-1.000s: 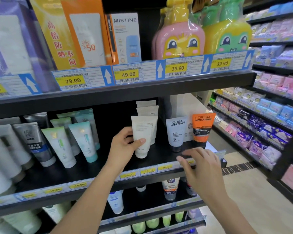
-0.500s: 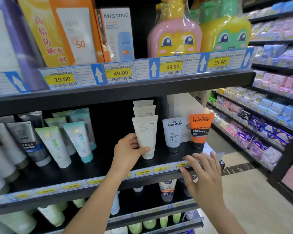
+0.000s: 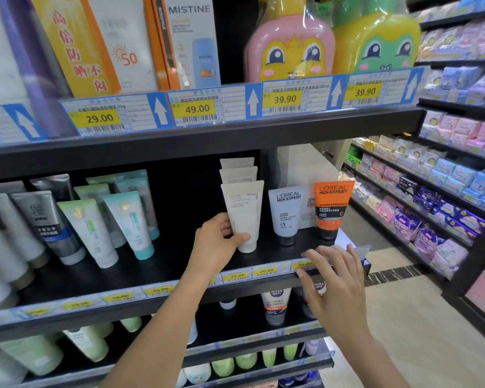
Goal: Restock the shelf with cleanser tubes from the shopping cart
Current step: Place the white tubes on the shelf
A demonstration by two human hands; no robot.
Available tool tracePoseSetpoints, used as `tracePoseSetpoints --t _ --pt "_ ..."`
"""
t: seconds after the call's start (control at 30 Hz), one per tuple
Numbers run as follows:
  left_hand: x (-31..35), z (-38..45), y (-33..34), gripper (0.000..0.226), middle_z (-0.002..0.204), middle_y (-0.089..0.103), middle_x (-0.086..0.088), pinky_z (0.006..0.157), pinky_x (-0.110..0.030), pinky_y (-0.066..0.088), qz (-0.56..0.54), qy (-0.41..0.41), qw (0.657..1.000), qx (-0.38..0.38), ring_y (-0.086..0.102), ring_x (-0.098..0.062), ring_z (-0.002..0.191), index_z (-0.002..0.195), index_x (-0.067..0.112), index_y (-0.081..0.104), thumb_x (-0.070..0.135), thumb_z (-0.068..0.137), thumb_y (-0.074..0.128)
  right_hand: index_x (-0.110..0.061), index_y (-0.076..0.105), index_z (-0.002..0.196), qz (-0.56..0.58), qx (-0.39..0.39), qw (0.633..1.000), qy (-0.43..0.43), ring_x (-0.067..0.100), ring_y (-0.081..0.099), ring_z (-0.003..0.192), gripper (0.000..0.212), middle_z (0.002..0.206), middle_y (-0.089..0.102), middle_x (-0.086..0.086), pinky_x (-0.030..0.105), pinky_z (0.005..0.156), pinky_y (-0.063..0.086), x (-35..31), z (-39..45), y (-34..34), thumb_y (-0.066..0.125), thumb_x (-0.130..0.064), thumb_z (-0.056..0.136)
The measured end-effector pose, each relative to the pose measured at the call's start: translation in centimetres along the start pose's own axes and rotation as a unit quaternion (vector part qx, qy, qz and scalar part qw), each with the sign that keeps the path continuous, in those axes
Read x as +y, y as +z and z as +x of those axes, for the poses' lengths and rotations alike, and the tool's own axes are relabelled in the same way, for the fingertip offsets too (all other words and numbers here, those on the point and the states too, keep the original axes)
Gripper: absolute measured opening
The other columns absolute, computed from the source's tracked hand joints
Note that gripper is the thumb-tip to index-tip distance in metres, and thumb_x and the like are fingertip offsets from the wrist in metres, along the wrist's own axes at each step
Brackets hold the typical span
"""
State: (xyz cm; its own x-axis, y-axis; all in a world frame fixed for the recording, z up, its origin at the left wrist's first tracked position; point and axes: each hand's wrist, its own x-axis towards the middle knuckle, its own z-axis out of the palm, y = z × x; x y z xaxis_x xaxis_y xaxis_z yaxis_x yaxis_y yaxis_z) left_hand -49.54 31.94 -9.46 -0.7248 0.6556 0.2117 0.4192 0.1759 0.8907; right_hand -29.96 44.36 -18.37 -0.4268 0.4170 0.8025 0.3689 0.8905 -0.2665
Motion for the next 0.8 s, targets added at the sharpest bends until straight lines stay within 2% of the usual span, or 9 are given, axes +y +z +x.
tracePoseSetpoints --t 0.23,0.4,0.47,0.53,0.6,0.67,0.8 --pt "0.1 -0.1 -0.1 0.05 0.125 0.067 0.002 0.096 -0.021 0.048 0.007 -0.008 1.0 -0.01 0.062 -0.006 0.111 0.13 0.016 0.06 0.011 0.084 0.077 -0.012 0.07 0.109 0.0 -0.009 1.0 0.004 0.029 0.058 0.111 0.027 0.11 0.063 0.004 0.055 0.113 0.033 -0.2 0.0 -0.3 0.068 -0.028 0.088" --pt "0.3 -0.2 -0.3 0.044 0.123 0.068 -0.001 0.079 -0.011 0.044 0.024 -0.025 0.999 -0.026 0.061 -0.004 0.099 0.126 0.014 0.061 0.016 0.085 0.076 -0.013 0.069 0.111 -0.011 -0.024 1.0 0.001 0.028 0.057 0.11 0.026 0.111 0.063 0.004 0.054 0.114 0.032 -0.3 0.0 -0.6 0.066 -0.029 0.09" --pt "0.5 -0.2 -0.8 0.044 0.121 0.069 -0.003 0.078 -0.014 0.045 0.051 -0.043 0.997 -0.038 0.062 -0.007 0.097 0.125 0.012 0.062 0.023 0.085 0.077 -0.013 0.069 0.114 -0.014 -0.037 0.999 -0.003 0.028 0.056 0.112 0.028 0.113 0.063 0.003 0.054 0.115 0.031 -0.4 0.1 -0.9 0.064 -0.029 0.092" --pt "0.4 -0.5 -1.5 0.053 0.123 0.068 -0.005 0.086 -0.021 0.048 0.107 -0.037 0.992 -0.047 0.064 -0.013 0.104 0.13 0.011 0.059 0.029 0.084 0.078 -0.014 0.068 0.118 -0.016 -0.059 0.998 -0.009 0.026 0.055 0.116 0.031 0.117 0.062 0.002 0.053 0.116 0.03 -0.3 0.2 -1.2 0.061 -0.032 0.094" --pt "0.4 -1.2 -2.3 0.057 0.125 0.066 -0.006 0.092 -0.029 0.051 0.166 -0.016 0.985 -0.04 0.063 -0.018 0.11 0.134 0.013 0.056 0.035 0.085 0.075 -0.015 0.065 0.125 -0.018 -0.095 0.995 -0.005 0.024 0.052 0.125 0.038 0.123 0.062 0.0 0.051 0.116 0.031 -0.2 0.5 -1.8 0.056 -0.038 0.096" --pt "0.5 -2.6 -3.3 0.053 0.126 0.065 -0.004 0.092 -0.038 0.054 0.236 0.019 0.971 -0.022 0.063 -0.021 0.112 0.135 0.019 0.055 0.039 0.088 0.07 -0.017 0.059 0.134 -0.032 -0.129 0.991 0.0 0.024 0.045 0.135 0.045 0.132 0.06 -0.001 0.05 0.115 0.033 -0.5 0.7 -2.8 0.054 -0.041 0.096" --pt "0.5 -5.4 -4.7 0.042 0.118 0.065 -0.004 0.085 -0.042 0.054 0.372 0.164 0.913 0.021 0.061 -0.024 0.107 0.129 0.019 0.059 0.039 0.092 0.061 -0.019 0.056 0.136 -0.112 -0.143 0.983 0.039 0.027 0.045 0.134 0.05 0.136 0.057 0.0 0.05 0.113 0.036 -1.8 0.1 -6.3 0.066 -0.037 0.09"
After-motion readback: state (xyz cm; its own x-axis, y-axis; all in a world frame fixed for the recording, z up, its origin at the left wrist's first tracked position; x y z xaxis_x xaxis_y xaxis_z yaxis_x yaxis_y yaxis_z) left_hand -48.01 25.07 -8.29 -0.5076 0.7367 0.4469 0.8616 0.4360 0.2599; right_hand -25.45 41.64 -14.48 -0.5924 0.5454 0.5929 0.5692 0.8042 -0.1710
